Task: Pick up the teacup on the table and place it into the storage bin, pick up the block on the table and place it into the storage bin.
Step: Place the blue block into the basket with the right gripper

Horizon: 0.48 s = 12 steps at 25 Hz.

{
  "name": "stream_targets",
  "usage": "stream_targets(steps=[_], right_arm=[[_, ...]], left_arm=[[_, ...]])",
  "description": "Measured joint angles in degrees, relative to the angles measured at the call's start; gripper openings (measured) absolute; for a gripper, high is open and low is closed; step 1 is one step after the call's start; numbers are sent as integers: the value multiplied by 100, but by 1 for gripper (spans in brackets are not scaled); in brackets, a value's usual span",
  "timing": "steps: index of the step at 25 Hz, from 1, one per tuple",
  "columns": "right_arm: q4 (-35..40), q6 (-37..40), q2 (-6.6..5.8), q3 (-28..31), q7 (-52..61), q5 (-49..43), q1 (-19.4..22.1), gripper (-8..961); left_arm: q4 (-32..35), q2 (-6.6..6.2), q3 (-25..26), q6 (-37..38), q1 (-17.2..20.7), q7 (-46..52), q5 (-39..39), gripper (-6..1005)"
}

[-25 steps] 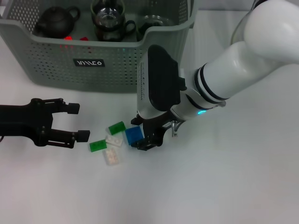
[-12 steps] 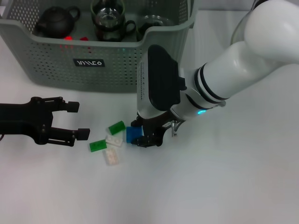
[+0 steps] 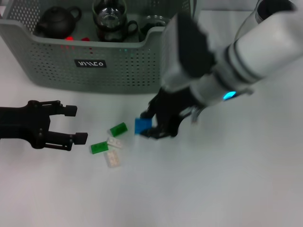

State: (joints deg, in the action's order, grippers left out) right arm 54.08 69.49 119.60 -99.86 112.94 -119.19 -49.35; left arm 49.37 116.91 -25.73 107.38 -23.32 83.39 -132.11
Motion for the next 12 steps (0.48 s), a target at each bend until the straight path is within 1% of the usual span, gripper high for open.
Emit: stream_targets(steps=[1,3,5,7,9,12], right_arm=[[525,479,22,429,138,-309,181,415],[1294,1246,51,1051,332,-638,399,415],[2065,2069,60,1689,526,-699,513,415],[2648,2793,54,2258,704,-604,507,415],[3120,3378,50,2831,888,-465,407,415],[3432,3986,46,3560,1040,-267,127,414]], left_arm=[[2,-2,3,-3,7,2,-6,875],[6,-2,7,-12,15,2,-7,875],[9,-2,7,-25,18,4,-8,874],[11,-2,7,-28,19,4,-8,874],[11,-2,7,-27,20,5,-9,874],[11,-2,7,-27,21,7,-8,873]])
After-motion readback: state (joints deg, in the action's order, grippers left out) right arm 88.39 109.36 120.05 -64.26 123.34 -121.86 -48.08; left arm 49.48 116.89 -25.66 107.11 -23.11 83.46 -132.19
